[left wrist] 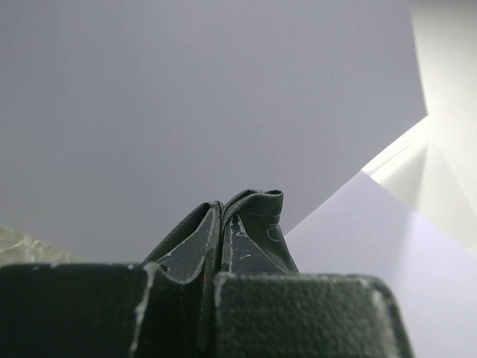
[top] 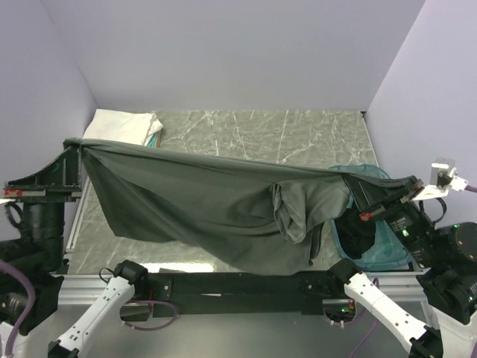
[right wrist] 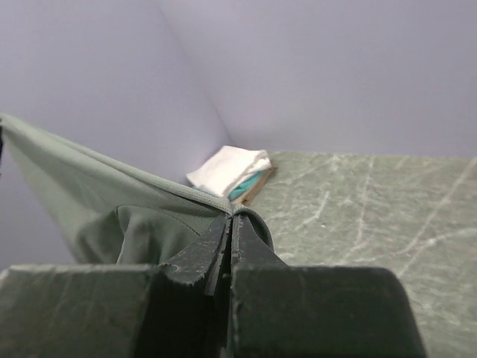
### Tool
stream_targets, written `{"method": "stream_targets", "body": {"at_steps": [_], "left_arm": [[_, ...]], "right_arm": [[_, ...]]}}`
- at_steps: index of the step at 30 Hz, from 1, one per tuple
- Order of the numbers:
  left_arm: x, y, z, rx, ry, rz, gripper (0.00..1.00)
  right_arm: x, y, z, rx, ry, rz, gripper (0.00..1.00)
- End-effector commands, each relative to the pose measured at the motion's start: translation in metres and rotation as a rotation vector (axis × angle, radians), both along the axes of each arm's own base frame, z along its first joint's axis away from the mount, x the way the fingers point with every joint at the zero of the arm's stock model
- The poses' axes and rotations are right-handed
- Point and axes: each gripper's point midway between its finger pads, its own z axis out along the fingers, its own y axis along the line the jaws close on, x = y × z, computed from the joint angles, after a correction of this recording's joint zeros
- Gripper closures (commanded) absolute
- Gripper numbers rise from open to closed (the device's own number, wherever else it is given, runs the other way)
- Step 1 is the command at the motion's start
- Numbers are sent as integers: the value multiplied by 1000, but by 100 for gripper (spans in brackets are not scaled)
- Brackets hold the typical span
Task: Fold and stack the t-shirts
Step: Flatten the tshirt out
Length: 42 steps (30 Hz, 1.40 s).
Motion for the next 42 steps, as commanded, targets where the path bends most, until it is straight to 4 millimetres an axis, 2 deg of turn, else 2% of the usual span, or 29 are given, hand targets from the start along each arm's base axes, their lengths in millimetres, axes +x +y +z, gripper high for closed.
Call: {"method": "stream_targets", "body": {"at_steps": [1, 4, 6, 8, 9, 10, 11, 12, 13, 14, 15, 16, 17, 18, 19, 20, 21, 22, 24, 25, 26, 27, 29, 30, 32, 33, 36, 39, 42], "left_arm": [[40, -4, -30, 13, 128, 58, 99], [83, -5, -72, 30, 286, 136, 99], [119, -8, -118, 55, 430, 200, 99], [155, -9, -165, 93, 574, 290, 99], [169, -10, -194, 123, 649, 318, 99], [193, -16, -226, 180, 739, 347, 98], [206, -19, -244, 209, 781, 352, 93], [220, -20, -262, 242, 824, 353, 87], [249, -39, -294, 327, 890, 268, 75], [260, -41, -314, 349, 949, 249, 48], [276, -37, -311, 328, 979, 240, 41], [291, -39, -345, 339, 1087, 224, 35], [286, -37, -362, 351, 1189, 210, 29], [296, -35, -351, 339, 1184, 222, 26], [298, -33, -357, 356, 1205, 233, 6], [298, -33, -356, 356, 1202, 232, 1], [295, -33, -358, 361, 1206, 223, 1], [290, -33, -350, 347, 1184, 221, 1], [272, -32, -363, 341, 1216, 206, 1], [261, -32, -356, 302, 1203, 201, 1], [252, -32, -361, 289, 1214, 194, 1], [233, -39, -387, 283, 1273, 134, 1], [214, -50, -390, 240, 1238, 52, 0], [194, -56, -420, 249, 1288, 4, 1], [180, -75, -425, 223, 1241, -102, 1], [162, -84, -448, 237, 1279, -149, 0], [146, -107, -463, 250, 1261, -277, 1], [140, -111, -479, 277, 1298, -308, 0], [143, -114, -493, 292, 1324, -323, 1]], "right_arm": [[43, 0, -24, -44, 112, -126, 100], [86, 1, -61, -115, 242, -251, 100], [110, 4, -80, -153, 289, -300, 100], [145, 16, -126, -224, 402, -302, 100], [173, 19, -161, -235, 486, -277, 100], [187, 22, -179, -239, 522, -258, 100], [202, 23, -197, -254, 539, -243, 100], [233, 29, -227, -279, 567, -240, 100], [252, 20, -240, -288, 596, -275, 100], [267, 18, -254, -314, 631, -297, 100], [292, 15, -276, -359, 713, -330, 100], [302, 4, -284, -397, 757, -400, 92], [302, 2, -296, -440, 823, -406, 78], [315, 4, -295, -448, 822, -413, 55], [318, 5, -293, -445, 817, -413, 44], [320, 4, -289, -442, 805, -421, 21], [318, 2, -281, -431, 790, -432, 12], [315, 0, -278, -426, 787, -440, 11], [298, 0, -271, -403, 776, -436, 11], [290, 2, -270, -399, 772, -425, 11], [281, 5, -271, -397, 767, -407, 10], [262, 13, -273, -387, 753, -373, 10], [240, 23, -282, -381, 754, -329, 10], [217, 36, -296, -385, 773, -279, 9], [195, 45, -313, -381, 799, -242, 9], [175, 50, -331, -375, 833, -213, 9], [146, 57, -363, -367, 900, -159, 9], [126, 63, -387, -383, 965, -121, 9], [121, 64, -407, -406, 1015, -116, 9]]}}
